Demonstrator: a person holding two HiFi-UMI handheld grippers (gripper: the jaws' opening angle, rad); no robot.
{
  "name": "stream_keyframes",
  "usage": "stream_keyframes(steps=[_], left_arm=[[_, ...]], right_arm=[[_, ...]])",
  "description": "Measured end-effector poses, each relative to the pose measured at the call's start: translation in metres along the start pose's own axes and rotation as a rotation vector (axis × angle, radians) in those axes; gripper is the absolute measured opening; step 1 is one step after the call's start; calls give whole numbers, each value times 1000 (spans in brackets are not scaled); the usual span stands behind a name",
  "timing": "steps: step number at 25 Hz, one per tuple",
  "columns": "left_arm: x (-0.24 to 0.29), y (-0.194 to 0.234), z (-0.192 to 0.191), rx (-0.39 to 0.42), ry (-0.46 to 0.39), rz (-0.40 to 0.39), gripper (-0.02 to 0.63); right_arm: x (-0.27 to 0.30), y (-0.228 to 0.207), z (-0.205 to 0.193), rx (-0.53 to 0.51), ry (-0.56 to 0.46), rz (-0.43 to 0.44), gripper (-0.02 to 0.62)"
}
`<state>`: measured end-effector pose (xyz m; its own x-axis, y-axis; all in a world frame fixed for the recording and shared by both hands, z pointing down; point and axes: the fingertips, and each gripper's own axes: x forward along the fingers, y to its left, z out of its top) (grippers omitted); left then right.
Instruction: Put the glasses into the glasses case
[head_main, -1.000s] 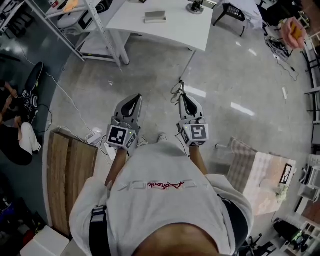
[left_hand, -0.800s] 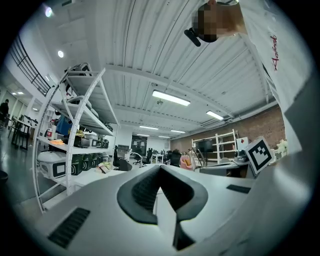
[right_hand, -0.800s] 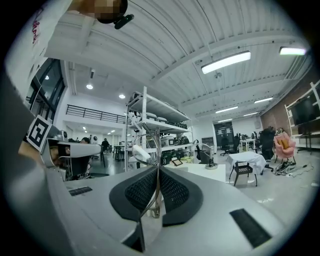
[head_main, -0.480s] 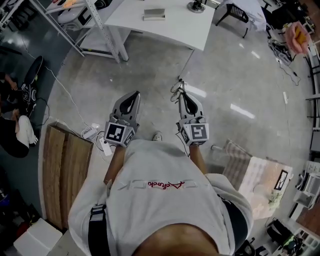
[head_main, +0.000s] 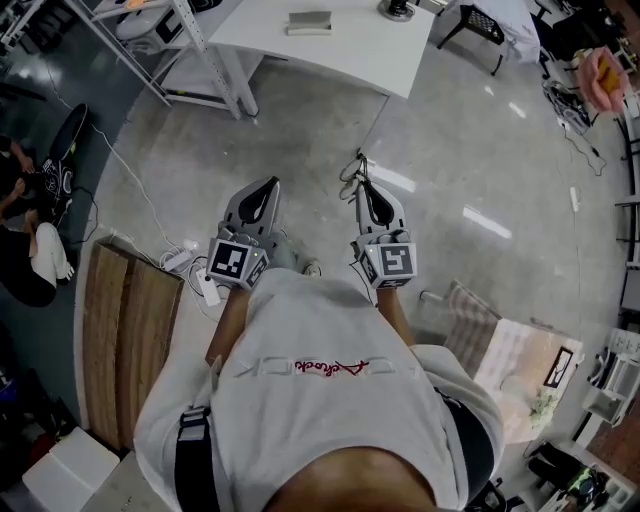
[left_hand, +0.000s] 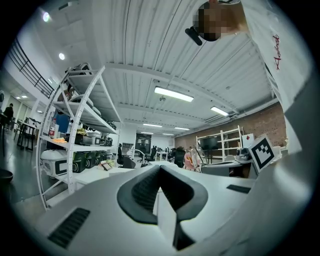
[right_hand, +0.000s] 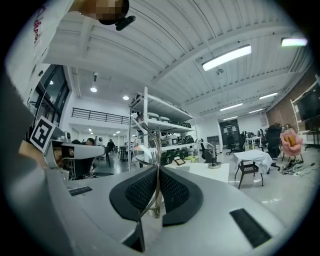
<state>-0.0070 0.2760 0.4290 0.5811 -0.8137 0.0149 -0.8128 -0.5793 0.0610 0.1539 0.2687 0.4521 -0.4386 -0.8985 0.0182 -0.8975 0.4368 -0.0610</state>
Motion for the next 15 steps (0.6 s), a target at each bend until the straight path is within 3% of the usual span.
stream_keyframes(steps=[15], left_arm=[[49,38,-6,-21,-12,-4,8]], right_arm=[[58,-21,-8,-3,7,5,15]])
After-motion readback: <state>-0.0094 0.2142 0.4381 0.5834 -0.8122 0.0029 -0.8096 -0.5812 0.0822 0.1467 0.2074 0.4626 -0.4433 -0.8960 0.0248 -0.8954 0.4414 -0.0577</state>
